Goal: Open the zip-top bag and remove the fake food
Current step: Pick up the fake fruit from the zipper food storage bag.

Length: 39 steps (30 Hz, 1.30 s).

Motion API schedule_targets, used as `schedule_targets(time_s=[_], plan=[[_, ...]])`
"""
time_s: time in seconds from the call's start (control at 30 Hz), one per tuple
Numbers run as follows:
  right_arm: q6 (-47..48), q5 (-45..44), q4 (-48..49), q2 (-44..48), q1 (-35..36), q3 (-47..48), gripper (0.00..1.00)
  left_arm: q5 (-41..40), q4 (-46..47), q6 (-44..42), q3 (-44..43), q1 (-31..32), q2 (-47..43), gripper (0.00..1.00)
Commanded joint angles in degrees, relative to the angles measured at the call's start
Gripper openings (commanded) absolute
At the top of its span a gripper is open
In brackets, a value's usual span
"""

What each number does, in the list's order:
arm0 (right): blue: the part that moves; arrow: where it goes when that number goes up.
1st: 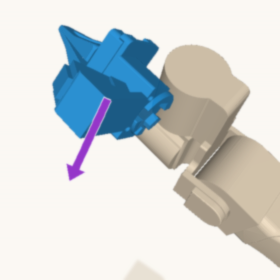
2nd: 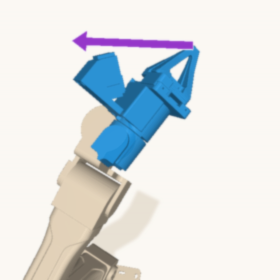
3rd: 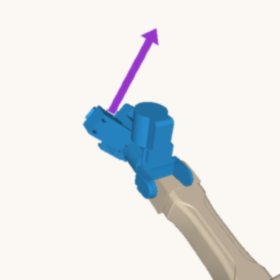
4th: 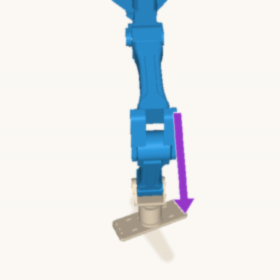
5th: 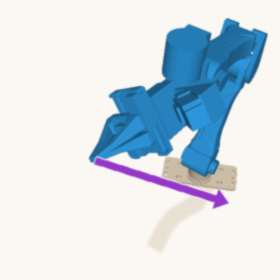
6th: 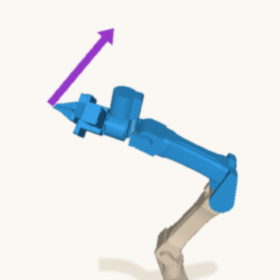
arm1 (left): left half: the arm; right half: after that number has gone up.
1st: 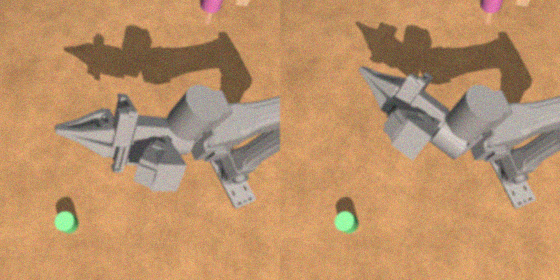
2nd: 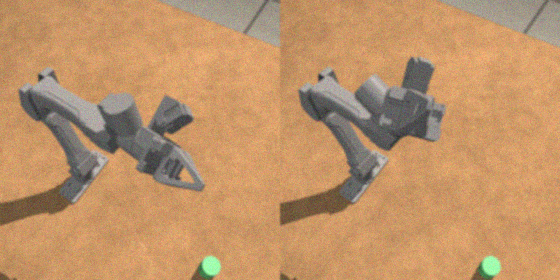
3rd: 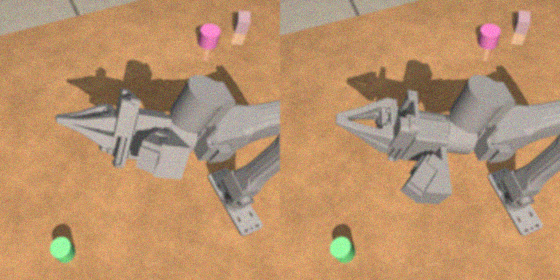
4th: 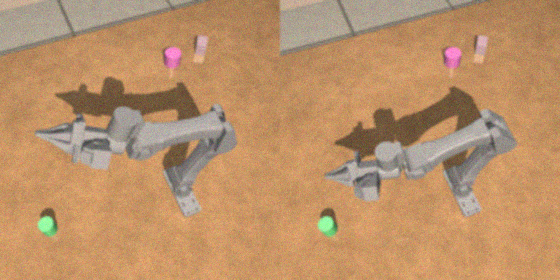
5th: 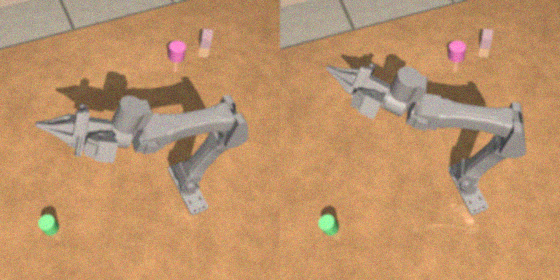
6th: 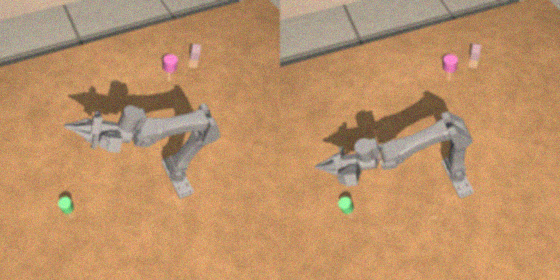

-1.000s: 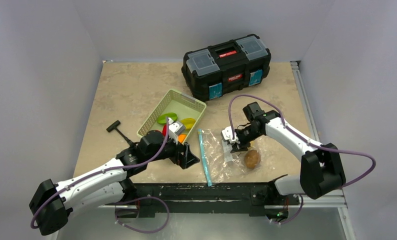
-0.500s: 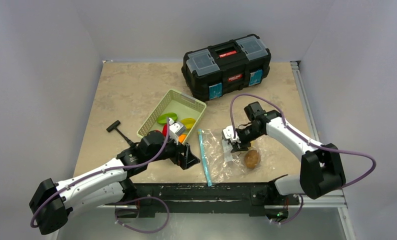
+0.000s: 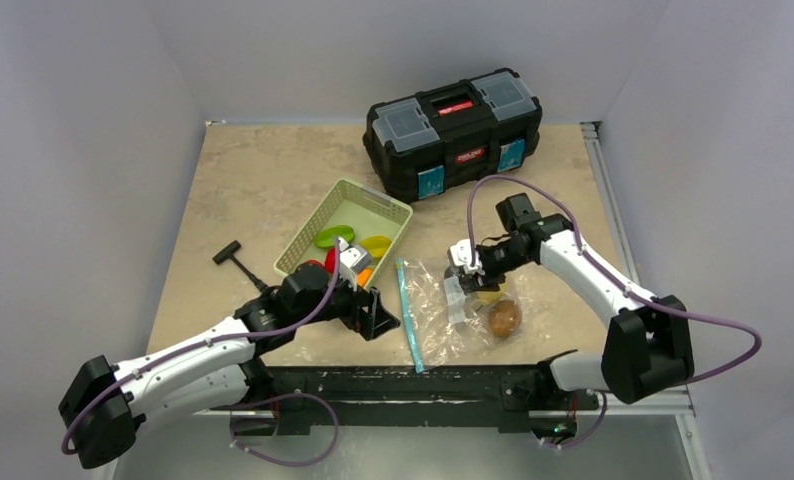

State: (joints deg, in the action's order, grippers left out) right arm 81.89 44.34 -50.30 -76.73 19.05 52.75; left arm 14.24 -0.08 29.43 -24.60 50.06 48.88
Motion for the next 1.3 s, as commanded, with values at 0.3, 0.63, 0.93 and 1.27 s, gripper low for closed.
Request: schedule_targets(time_s=[0.3,0.63,0.93,1.27], plan=[[-2.00,-9.30,3.12,-4.68,-0.17,8.09,0.57,0.02,4.35,0.59,-0.54,0.39,3.81,0.91],[-1.66,-13.75,8.16,-9.67,1.04,4.20,0.63,-0.35,2.22,-1.81,-0.82,0.51,4.72,0.79],[-1.28,-15.74,10.50,-13.99,5.27,2.14,0.50,-0.77,0.67,-4.43,-0.79,0.57,4.46,0.67],[-0.24,-13.16,8.82,-16.29,7.19,2.95,0.09,1.04,1.40,-5.16,1.03,0.62,4.21,0.45]])
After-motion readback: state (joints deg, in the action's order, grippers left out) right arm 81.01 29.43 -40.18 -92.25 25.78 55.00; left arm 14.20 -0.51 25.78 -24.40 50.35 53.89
